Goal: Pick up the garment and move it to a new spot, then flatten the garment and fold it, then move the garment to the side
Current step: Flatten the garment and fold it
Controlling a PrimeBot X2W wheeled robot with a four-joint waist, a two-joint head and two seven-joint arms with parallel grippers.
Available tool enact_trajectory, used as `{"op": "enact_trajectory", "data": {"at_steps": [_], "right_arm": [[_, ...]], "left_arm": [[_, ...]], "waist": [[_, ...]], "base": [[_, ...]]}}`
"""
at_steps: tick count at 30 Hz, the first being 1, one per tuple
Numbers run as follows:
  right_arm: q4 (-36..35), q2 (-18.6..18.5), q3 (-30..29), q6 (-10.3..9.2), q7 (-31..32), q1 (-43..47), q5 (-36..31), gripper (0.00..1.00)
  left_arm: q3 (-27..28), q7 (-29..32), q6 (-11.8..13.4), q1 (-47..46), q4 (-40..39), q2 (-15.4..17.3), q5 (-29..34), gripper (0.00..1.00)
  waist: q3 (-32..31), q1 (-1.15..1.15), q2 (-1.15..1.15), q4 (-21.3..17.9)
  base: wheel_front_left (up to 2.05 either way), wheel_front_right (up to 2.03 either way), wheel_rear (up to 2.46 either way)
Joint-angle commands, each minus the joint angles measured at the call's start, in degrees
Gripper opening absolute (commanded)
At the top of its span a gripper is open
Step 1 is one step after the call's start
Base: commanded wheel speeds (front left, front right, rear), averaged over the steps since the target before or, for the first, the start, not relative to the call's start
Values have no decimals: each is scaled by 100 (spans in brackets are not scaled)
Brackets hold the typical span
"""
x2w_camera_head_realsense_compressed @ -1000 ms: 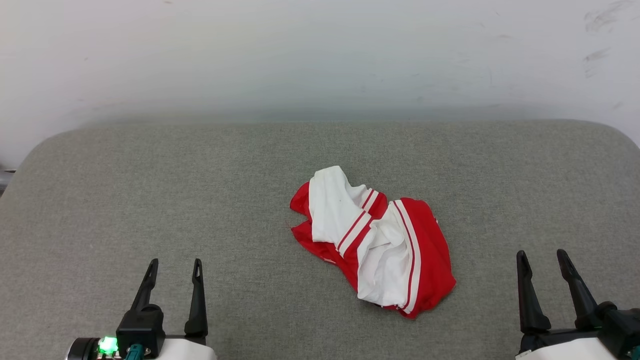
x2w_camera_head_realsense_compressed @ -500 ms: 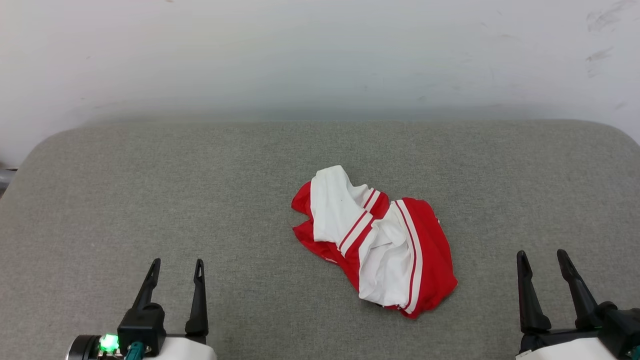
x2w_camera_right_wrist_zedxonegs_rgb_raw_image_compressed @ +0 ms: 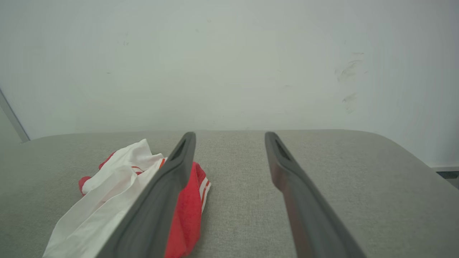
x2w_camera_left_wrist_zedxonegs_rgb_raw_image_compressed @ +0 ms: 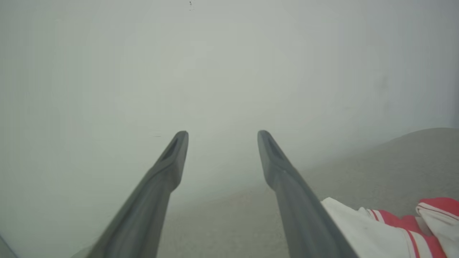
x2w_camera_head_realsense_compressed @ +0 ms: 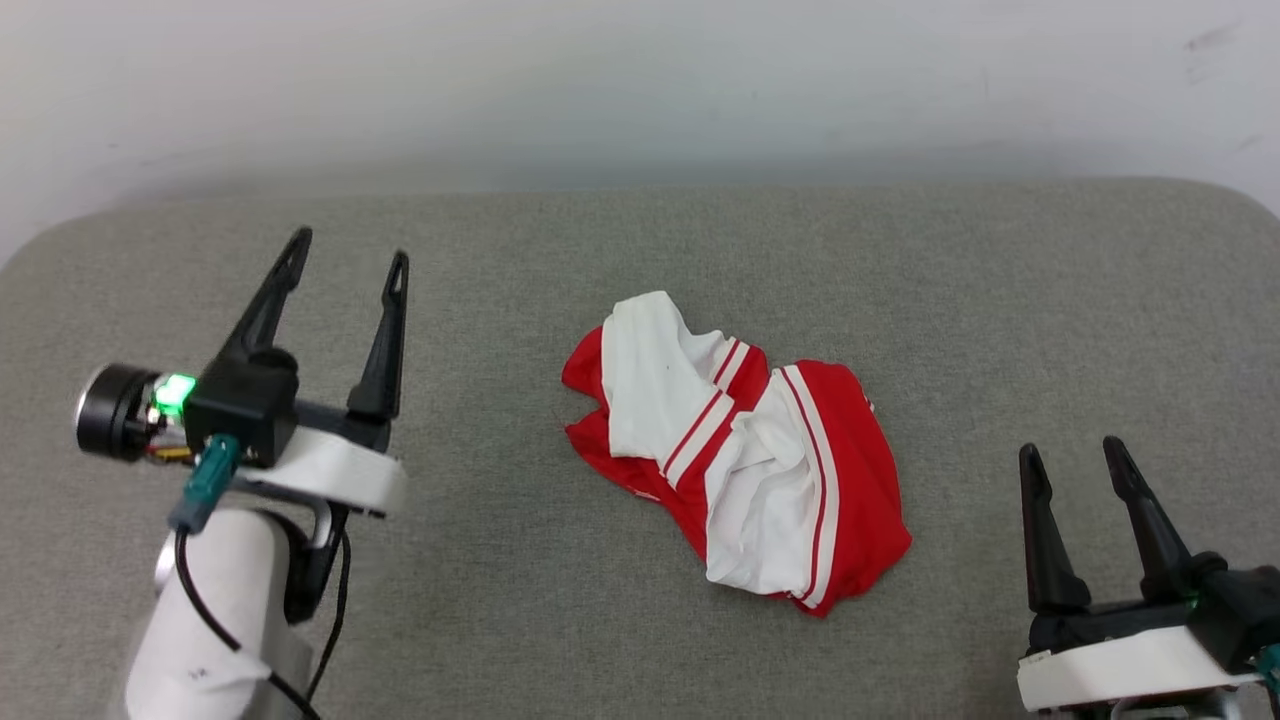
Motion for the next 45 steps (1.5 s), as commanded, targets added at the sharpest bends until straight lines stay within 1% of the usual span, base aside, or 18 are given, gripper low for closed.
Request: {"op": "enact_trajectory", "data": {"at_steps": [1, 3, 5, 7, 8, 11, 15, 18, 23, 27, 29, 32, 37, 39, 42, 45], "right_arm": [[-59, 8, 9, -4, -14, -143, -51, 100], [-94, 8, 31, -4, -14, -227, -54, 100], [-135, 7, 17, -4, -14, -319, -59, 100], [-166, 9, 28, -4, -14, -413, -82, 100], [-166, 9, 28, -4, -14, -413, -82, 100], [-201, 8, 49, -4, -14, -527, -89, 100], [-234, 9, 90, -4, -14, -681, -65, 100], [-231, 8, 101, -4, -14, -769, -39, 100], [-254, 9, 125, -4, -14, -905, 3, 100], [-273, 8, 140, -4, -14, -998, 18, 100], [-275, 9, 145, -4, -14, -1042, 31, 100], [-290, 8, 170, -4, -14, -1114, 50, 100], [-312, 8, 215, -4, -14, -1215, 63, 100], [-310, 8, 224, -4, -14, -1227, 59, 100], [-304, 9, 241, -4, -14, -1275, 66, 100], [-301, 9, 228, -4, -14, -1294, 76, 100]], "left_arm": [[-134, -15, -101, -399, 244, 132, -91, 100], [-314, 44, -166, -895, 495, 264, -243, 100], [-618, 275, -201, -1356, 749, 429, -371, 100], [-1088, 540, -203, -1815, 903, 577, -637, 100], [-1088, 540, -203, -1815, 903, 577, -637, 100], [-1805, 1075, -201, -2510, 1059, 807, -1314, 100], [-2671, 1999, -203, -3282, 1278, 1074, -2243, 100], [-3233, 2847, -205, -3744, 1482, 1209, -2830, 100], [-4126, 4317, -204, -4338, 1797, 1428, -3498, 100], [-4665, 4972, -205, -4650, 1875, 1495, -3962, 100], [-4920, 5171, -205, -4757, 1930, 1524, -4133, 100], [-5348, 5403, -205, -4937, 2086, 1604, -4214, 100], [-6175, 5649, -205, -5115, 2373, 1703, -4285, 100], [-6447, 5717, -205, -5077, 2494, 1703, -4430, 100], [-6743, 5839, -211, -4907, 2570, 1682, -4725, 100], [-6938, 5895, -221, -4819, 2535, 1704, -4792, 100]], "waist": [[209, -1, 0, -127], [353, -1, 0, -210], [479, -1, 0, -281], [611, -1, 0, -359], [611, -1, 0, -359], [808, -1, 0, -472], [1053, -1, 0, -617], [1209, -1, 0, -722], [1457, -1, 0, -885], [1624, -1, 0, -982], [1702, -1, 0, -1016], [1819, -1, 0, -1066], [1982, -1, 0, -1134], [2020, -1, 0, -1151], [2067, -1, 0, -1183], [2096, -1, 0, -1192]], "base": [[0, 0, 0], [0, 0, 0], [0, 0, 0], [0, 0, 0], [0, 0, 0], [0, 0, 0], [0, 0, 0], [0, 0, 0], [0, 0, 0], [0, 0, 0], [0, 0, 0], [0, 0, 0], [0, 0, 0], [0, 0, 0], [0, 0, 0], [0, 0, 0]]}}
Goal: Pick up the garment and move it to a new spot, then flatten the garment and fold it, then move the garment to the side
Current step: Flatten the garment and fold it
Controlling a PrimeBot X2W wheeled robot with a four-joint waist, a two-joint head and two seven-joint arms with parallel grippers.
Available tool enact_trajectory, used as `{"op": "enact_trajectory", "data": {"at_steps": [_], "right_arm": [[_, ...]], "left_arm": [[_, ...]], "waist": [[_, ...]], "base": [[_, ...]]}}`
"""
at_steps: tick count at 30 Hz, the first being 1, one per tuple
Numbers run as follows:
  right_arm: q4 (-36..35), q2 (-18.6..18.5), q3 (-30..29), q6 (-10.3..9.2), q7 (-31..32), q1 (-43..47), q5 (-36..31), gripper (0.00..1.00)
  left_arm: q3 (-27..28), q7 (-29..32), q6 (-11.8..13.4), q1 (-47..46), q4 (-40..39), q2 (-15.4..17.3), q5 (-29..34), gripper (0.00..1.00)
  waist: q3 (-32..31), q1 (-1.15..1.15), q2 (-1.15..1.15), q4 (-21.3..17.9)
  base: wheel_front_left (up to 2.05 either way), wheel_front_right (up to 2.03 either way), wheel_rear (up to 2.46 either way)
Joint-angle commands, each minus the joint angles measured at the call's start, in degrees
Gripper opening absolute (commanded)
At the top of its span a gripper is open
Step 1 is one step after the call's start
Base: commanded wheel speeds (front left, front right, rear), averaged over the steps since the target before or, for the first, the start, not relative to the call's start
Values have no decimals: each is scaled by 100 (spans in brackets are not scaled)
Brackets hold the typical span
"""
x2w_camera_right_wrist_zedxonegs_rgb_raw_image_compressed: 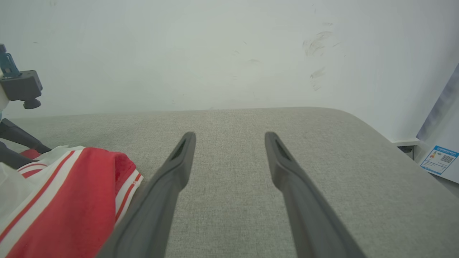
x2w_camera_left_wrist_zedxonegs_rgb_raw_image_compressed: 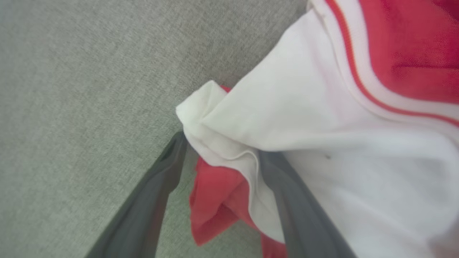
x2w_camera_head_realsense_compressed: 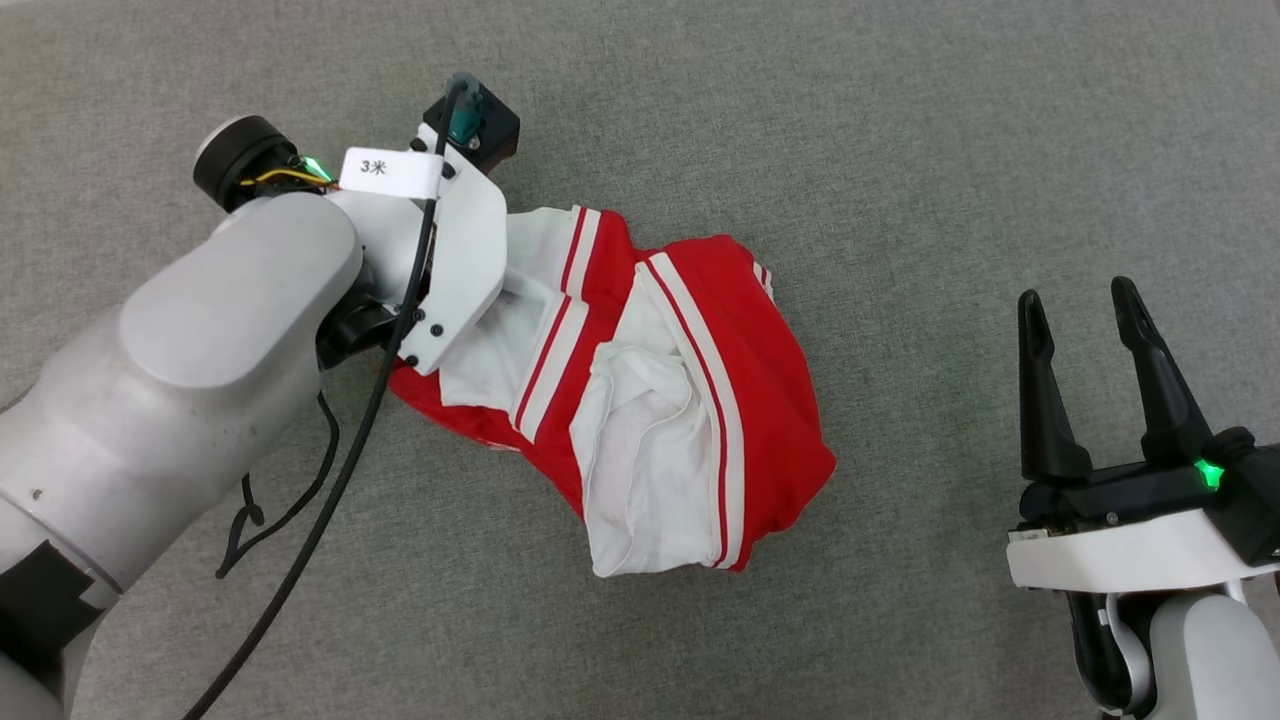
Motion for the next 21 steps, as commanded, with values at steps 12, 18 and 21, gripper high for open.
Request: {"op": "enact_trajectory", "data": {"at_steps": [12, 18, 21], "right_arm": [[43, 10, -101, -4, -13, 174, -144, 100], [56, 8, -150, -4, -13, 357, -227, 100], [65, 8, -159, -4, -13, 459, -229, 100]], "left_arm": [[-125, -1602, -23, -156, -130, -106, -43, 0], [168, -2588, 84, 126, -317, 99, -147, 0], [312, -2890, 286, 409, -565, 394, -235, 0]], "waist": [[-493, 1, 0, 450], [-903, 1, 0, 873], [-1075, 1, 0, 1049]], "base": [[0, 0, 0], [0, 0, 0], [0, 0, 0]]}}
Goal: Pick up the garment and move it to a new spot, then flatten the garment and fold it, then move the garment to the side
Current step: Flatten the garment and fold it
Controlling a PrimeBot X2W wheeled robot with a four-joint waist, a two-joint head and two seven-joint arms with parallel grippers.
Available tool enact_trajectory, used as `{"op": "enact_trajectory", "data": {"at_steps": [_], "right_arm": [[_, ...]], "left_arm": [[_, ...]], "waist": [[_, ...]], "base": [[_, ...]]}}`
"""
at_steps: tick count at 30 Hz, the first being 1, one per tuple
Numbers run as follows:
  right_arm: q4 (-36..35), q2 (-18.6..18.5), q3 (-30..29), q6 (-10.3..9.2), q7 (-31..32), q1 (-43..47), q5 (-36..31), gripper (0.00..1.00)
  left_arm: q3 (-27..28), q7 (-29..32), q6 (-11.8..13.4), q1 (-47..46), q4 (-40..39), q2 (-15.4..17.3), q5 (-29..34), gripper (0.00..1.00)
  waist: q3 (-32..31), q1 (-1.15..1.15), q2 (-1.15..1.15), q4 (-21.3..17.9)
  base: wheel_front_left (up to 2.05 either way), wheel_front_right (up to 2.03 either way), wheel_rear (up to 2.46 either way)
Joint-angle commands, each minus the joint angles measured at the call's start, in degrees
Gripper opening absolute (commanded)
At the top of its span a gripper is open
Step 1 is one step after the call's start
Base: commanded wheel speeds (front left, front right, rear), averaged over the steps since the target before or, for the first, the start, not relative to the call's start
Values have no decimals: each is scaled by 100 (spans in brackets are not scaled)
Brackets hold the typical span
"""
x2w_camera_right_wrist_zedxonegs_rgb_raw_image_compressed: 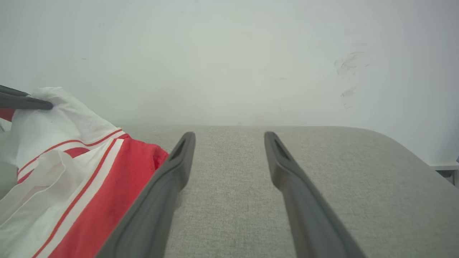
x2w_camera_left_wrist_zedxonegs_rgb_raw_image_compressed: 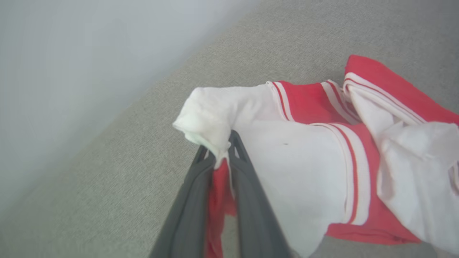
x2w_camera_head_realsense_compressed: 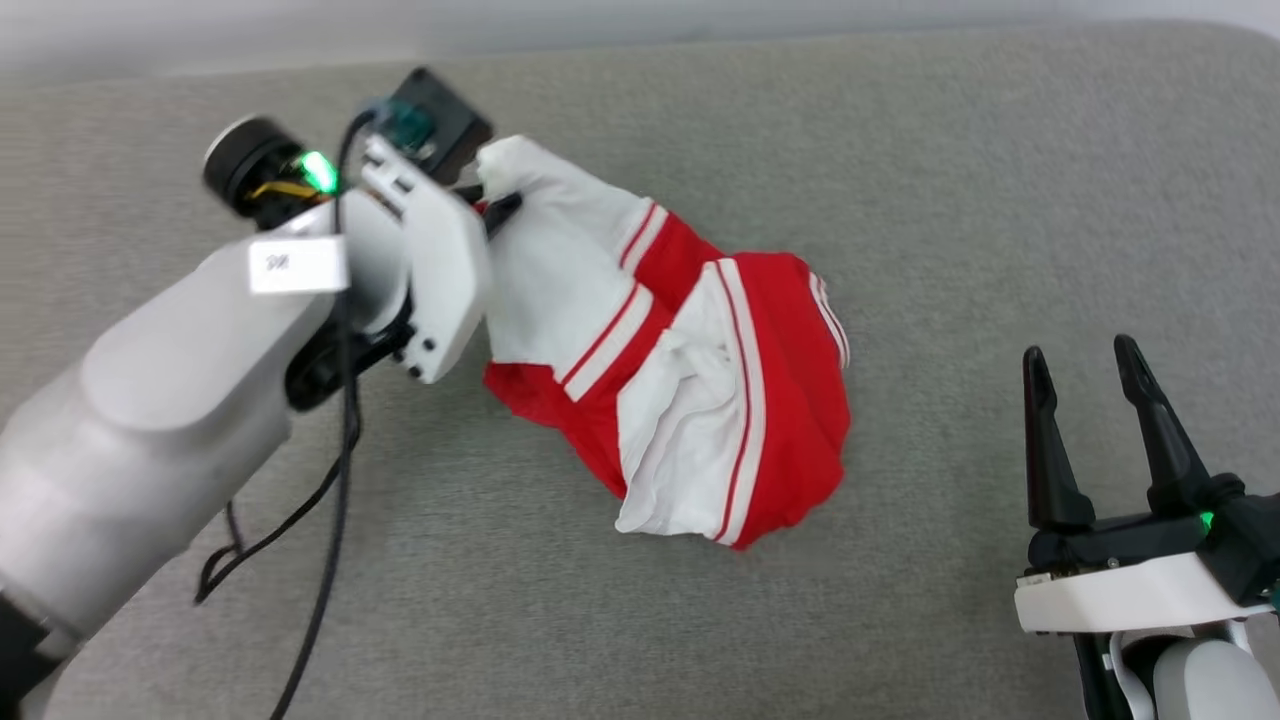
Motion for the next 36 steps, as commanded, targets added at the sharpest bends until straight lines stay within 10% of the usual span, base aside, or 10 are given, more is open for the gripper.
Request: {"op": "enact_trajectory", "data": {"at_steps": [1, 12, 26, 27, 28, 36], "right_arm": [[5, 8, -11, -4, -13, 88, -12, 100], [26, 8, -47, -4, -13, 307, -48, 100], [64, 8, -35, -4, -13, 355, -107, 100], [64, 8, -48, -4, -13, 363, -114, 100], [66, 8, -61, -4, -13, 372, -118, 100], [75, 8, -84, -4, -13, 451, -100, 100]], "left_arm": [[108, -167, 147, 243, -132, 212, -77, 0], [611, -987, 1139, 2329, -870, 1467, -1198, 0], [492, -1211, 1275, 3976, 78, 1280, -2150, 0], [530, -1283, 1258, 3945, 132, 1245, -2156, 11], [576, -1383, 1261, 3874, 176, 1226, -2111, 100], [782, -2122, 1482, 3267, -5, 1315, -1561, 100]], "waist": [[-263, 0, 0, 266], [-514, 0, 0, 606], [-548, 0, 0, 579], [-564, 0, 0, 586], [-588, 0, 0, 598], [-769, 0, 0, 661]], "base": [[0, 0, 0], [0, 0, 0], [0, 0, 0], [0, 0, 0], [0, 0, 0], [0, 0, 0]]}}
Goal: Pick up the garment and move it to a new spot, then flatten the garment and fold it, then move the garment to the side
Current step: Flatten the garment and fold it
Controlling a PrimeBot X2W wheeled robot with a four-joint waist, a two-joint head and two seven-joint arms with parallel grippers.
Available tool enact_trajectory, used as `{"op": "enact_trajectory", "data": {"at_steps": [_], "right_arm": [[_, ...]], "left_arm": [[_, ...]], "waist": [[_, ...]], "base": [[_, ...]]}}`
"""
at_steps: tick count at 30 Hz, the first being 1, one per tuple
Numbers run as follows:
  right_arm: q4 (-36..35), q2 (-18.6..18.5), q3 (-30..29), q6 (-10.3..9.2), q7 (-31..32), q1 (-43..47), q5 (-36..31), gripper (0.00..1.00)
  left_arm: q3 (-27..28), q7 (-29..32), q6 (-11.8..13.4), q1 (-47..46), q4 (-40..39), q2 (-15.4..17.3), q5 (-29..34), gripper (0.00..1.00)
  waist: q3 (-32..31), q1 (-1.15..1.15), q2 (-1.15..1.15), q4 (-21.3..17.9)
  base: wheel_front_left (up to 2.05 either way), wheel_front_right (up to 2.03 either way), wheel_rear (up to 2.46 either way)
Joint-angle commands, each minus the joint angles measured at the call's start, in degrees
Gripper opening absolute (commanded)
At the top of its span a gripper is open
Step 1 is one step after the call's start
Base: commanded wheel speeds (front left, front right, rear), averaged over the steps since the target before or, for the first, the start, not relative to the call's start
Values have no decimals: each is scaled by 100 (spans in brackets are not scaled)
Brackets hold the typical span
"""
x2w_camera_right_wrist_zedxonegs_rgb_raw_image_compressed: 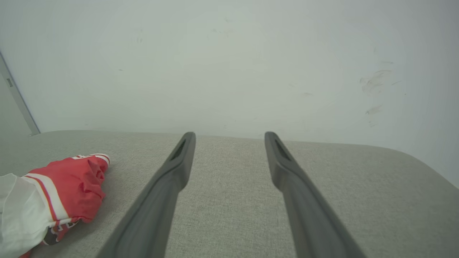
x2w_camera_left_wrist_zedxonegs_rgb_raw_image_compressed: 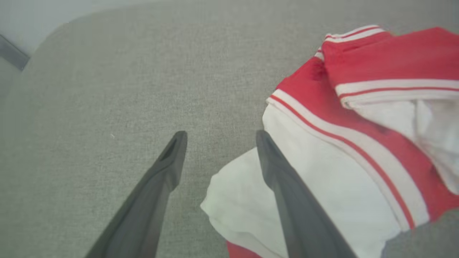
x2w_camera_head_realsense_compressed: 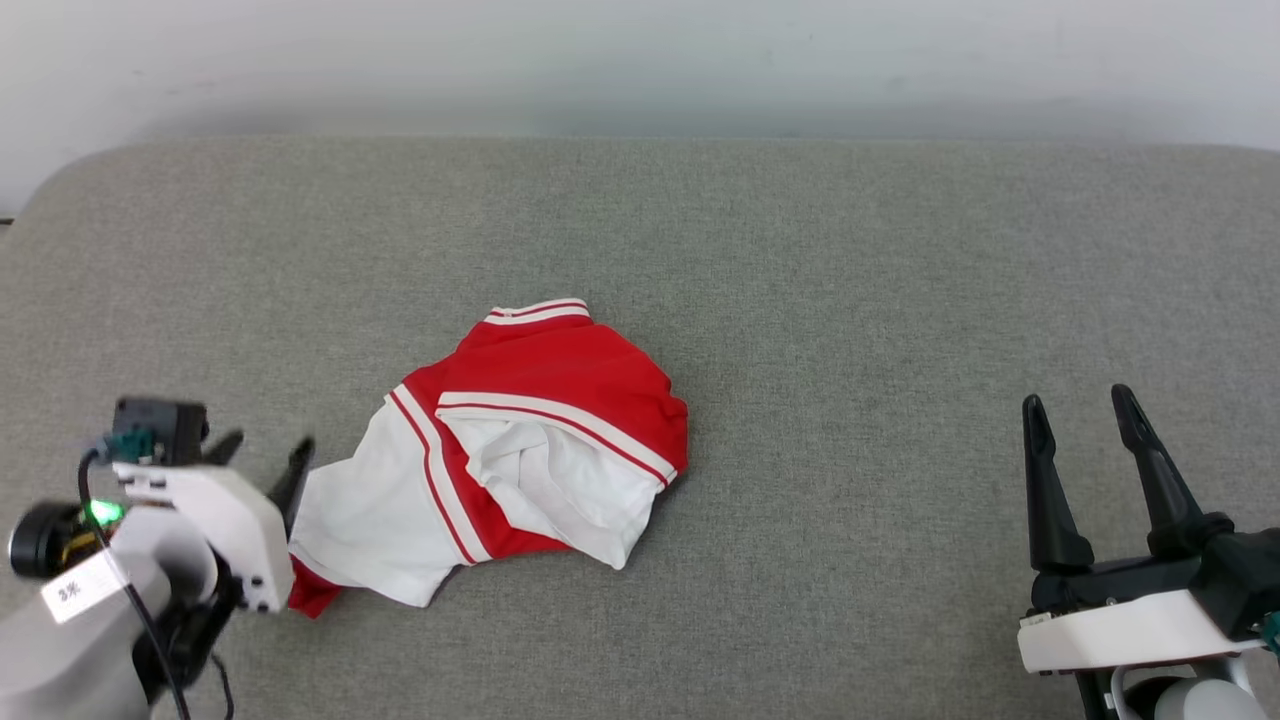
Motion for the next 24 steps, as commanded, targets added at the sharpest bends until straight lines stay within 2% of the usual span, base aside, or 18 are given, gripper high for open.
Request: {"op": "enact_trajectory", "data": {"at_steps": [1, 4, 8, 16, 20, 24], "right_arm": [[-2, 8, -7, -4, -13, 78, 11, 100], [-4, 8, 1, -4, -13, 72, 37, 100], [-4, 8, 18, -4, -13, 48, 73, 100], [-17, 8, 29, -4, -13, -42, 91, 100], [-30, 8, -1, -4, -13, -60, 109, 100], [-36, 8, -8, -4, -13, -94, 134, 100]], "left_arm": [[36, -74, 54, -105, -77, 24, 68, 100], [68, -180, 185, -481, -396, 163, 387, 100], [2, 165, 63, -951, -1042, 249, 613, 100], [-480, 1841, -480, -1905, -1932, 214, 809, 100], [-764, 2693, -802, -2213, -2105, 128, 784, 100], [-986, 3360, -1016, -2407, -2158, 33, 852, 100]], "waist": [[-35, 0, 0, 13], [-84, 0, 0, 18], [-93, 0, 0, -10], [-25, 0, 0, -192], [31, 0, 0, -294], [105, 0, 0, -389]], "base": [[0, 0, 0], [0, 0, 0], [0, 0, 0], [0, 0, 0], [0, 0, 0], [0, 0, 0]]}}
